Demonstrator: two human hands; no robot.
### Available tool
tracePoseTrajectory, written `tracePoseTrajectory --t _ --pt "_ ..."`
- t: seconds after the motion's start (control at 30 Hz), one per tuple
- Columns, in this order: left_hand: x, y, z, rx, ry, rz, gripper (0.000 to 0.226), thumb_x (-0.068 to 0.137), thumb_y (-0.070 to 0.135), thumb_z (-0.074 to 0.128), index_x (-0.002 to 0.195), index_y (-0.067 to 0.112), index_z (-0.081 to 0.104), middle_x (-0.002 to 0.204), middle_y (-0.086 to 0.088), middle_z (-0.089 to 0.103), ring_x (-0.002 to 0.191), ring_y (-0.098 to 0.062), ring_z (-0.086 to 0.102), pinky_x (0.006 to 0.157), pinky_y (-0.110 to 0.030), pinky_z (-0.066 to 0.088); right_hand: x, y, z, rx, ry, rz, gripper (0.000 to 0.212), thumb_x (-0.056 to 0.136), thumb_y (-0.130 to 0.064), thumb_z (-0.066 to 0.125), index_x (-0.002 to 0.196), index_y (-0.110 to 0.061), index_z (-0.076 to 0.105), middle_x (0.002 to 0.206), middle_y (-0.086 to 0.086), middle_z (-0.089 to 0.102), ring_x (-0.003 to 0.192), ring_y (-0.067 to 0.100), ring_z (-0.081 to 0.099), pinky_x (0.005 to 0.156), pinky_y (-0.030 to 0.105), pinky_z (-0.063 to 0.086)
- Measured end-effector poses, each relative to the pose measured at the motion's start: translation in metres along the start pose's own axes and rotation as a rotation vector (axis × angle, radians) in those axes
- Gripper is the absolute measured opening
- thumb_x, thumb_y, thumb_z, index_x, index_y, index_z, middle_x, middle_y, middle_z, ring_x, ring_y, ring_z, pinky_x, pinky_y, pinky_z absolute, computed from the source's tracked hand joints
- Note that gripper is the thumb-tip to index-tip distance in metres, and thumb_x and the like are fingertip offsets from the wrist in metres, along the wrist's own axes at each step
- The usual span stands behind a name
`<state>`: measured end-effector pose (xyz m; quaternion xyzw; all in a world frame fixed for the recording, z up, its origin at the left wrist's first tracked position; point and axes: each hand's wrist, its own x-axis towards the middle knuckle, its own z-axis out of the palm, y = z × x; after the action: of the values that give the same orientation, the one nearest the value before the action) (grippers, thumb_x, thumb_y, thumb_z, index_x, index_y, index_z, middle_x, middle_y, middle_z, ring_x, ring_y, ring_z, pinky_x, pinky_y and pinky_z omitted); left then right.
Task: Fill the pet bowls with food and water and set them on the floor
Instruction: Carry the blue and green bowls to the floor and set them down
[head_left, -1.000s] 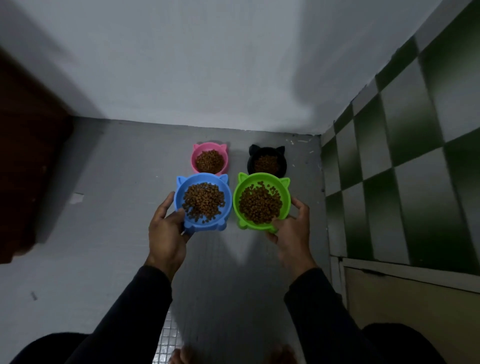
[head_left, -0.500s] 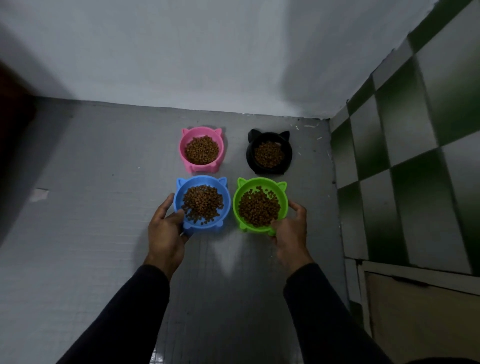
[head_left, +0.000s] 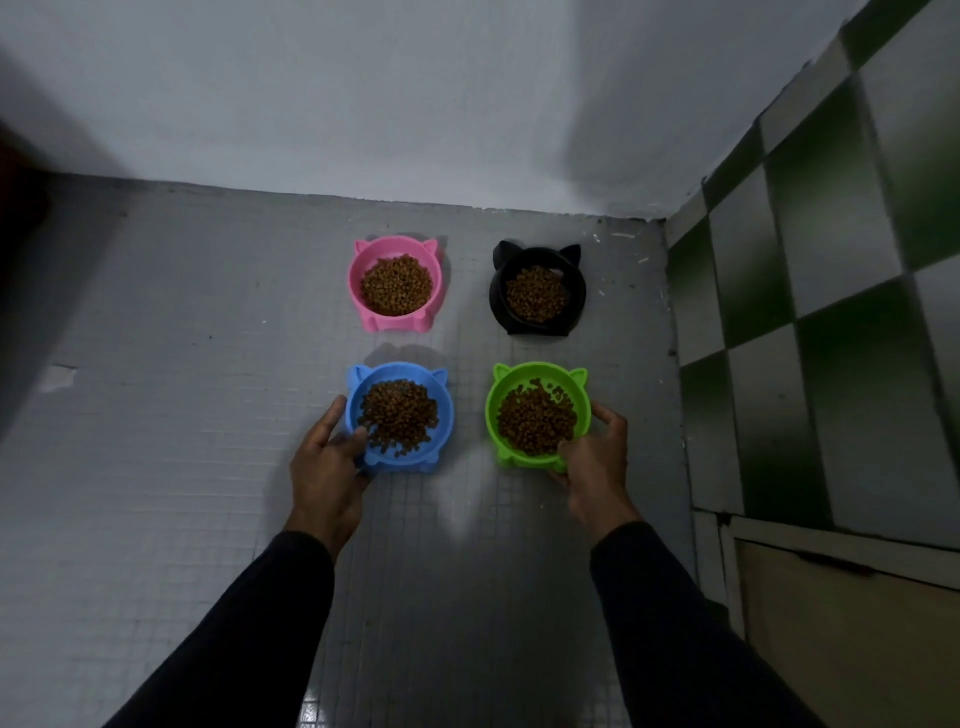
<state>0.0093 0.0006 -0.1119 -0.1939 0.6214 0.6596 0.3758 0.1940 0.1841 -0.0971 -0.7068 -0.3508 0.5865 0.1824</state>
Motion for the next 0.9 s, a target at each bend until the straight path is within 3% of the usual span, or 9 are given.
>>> tracePoseTrajectory --t 0.2,0.3,0.4,0.47,0.57,0.6,0.73,0.83,0.9 --pt "0.010 -0.005 -0.010 0.092 0.013 0.048 0.057 0.097 -0.001 0.063 0.144 0.030 0.057 0.116 -0.007 0.076 0.093 -0.017 0.073 0.069 -0.030 0.059 0.005 0.006 0.000 -0.060 0.014 -0.019 0.066 0.081 0.012 0.045 0.123 -0.040 0.050 0.123 0.004 0.057 0.106 0.027 0.060 0.087 0.057 0.059" --pt "0.016 -0.006 -0.014 0.211 0.034 0.107 0.063 0.094 0.001 0.069 0.151 0.022 0.051 0.115 -0.012 0.075 0.091 -0.015 0.072 0.088 -0.038 0.056 0.006 0.010 -0.001 -0.152 0.047 -0.054 0.062 0.079 0.004 0.049 0.126 -0.036 0.051 0.121 0.003 0.059 0.106 0.028 0.061 0.090 0.054 0.057" --pt "0.020 -0.006 -0.011 0.274 0.071 0.175 0.052 0.094 0.002 0.071 0.143 0.012 0.058 0.121 -0.018 0.072 0.106 -0.028 0.071 0.098 -0.045 0.056 0.008 0.013 -0.002 -0.263 0.067 -0.130 0.053 0.084 -0.007 0.059 0.130 -0.032 0.053 0.117 0.000 0.061 0.097 0.022 0.059 0.081 0.037 0.052" --pt "0.021 -0.005 -0.007 0.356 0.124 0.249 0.042 0.094 0.004 0.072 0.134 0.009 0.064 0.115 -0.017 0.073 0.104 -0.031 0.071 0.094 -0.043 0.058 0.012 0.014 -0.003 -0.350 0.079 -0.188 0.046 0.088 -0.012 0.061 0.132 -0.028 0.055 0.113 -0.001 0.062 0.093 0.021 0.056 0.079 0.029 0.042" --pt "0.022 -0.005 -0.007 0.569 0.229 0.341 0.036 0.092 0.010 0.075 0.128 0.012 0.071 0.103 -0.006 0.073 0.091 -0.020 0.070 0.075 -0.020 0.053 0.014 0.013 -0.005 -0.474 0.113 -0.297 0.043 0.088 -0.006 0.059 0.130 -0.017 0.062 0.115 0.008 0.068 0.103 0.028 0.062 0.081 0.024 0.039" --pt "0.023 -0.005 -0.007 0.620 0.249 0.360 0.035 0.091 0.011 0.076 0.126 0.012 0.072 0.100 -0.003 0.073 0.089 -0.017 0.068 0.073 -0.018 0.050 0.014 0.011 -0.006 -0.502 0.121 -0.323 0.042 0.088 -0.004 0.059 0.128 -0.014 0.064 0.116 0.011 0.069 0.106 0.030 0.062 0.082 0.024 0.040" --pt "0.024 -0.008 -0.010 0.723 0.263 0.421 0.031 0.088 0.009 0.076 0.119 0.011 0.076 0.099 -0.007 0.076 0.090 -0.019 0.069 0.084 -0.027 0.051 0.014 0.006 -0.009 -0.590 0.124 -0.365 0.030 0.089 -0.003 0.055 0.111 -0.011 0.072 0.106 0.011 0.071 0.099 0.032 0.064 0.081 0.031 0.050" --pt "0.026 -0.011 -0.014 0.789 0.315 0.435 0.028 0.085 0.011 0.076 0.113 0.013 0.078 0.096 -0.012 0.078 0.090 -0.023 0.072 0.082 -0.027 0.049 0.017 0.002 -0.011 -0.616 0.124 -0.365 0.026 0.089 -0.001 0.054 0.102 -0.010 0.075 0.094 0.006 0.070 0.086 0.025 0.063 0.072 0.024 0.042" --pt "0.027 -0.011 -0.014 0.799 0.326 0.437 0.027 0.084 0.011 0.074 0.111 0.013 0.079 0.097 -0.015 0.079 0.093 -0.029 0.074 0.085 -0.035 0.056 0.018 0.000 -0.011 -0.646 0.130 -0.375 0.025 0.088 -0.001 0.056 0.103 -0.008 0.075 0.095 0.009 0.071 0.081 0.020 0.057 0.072 0.024 0.042"
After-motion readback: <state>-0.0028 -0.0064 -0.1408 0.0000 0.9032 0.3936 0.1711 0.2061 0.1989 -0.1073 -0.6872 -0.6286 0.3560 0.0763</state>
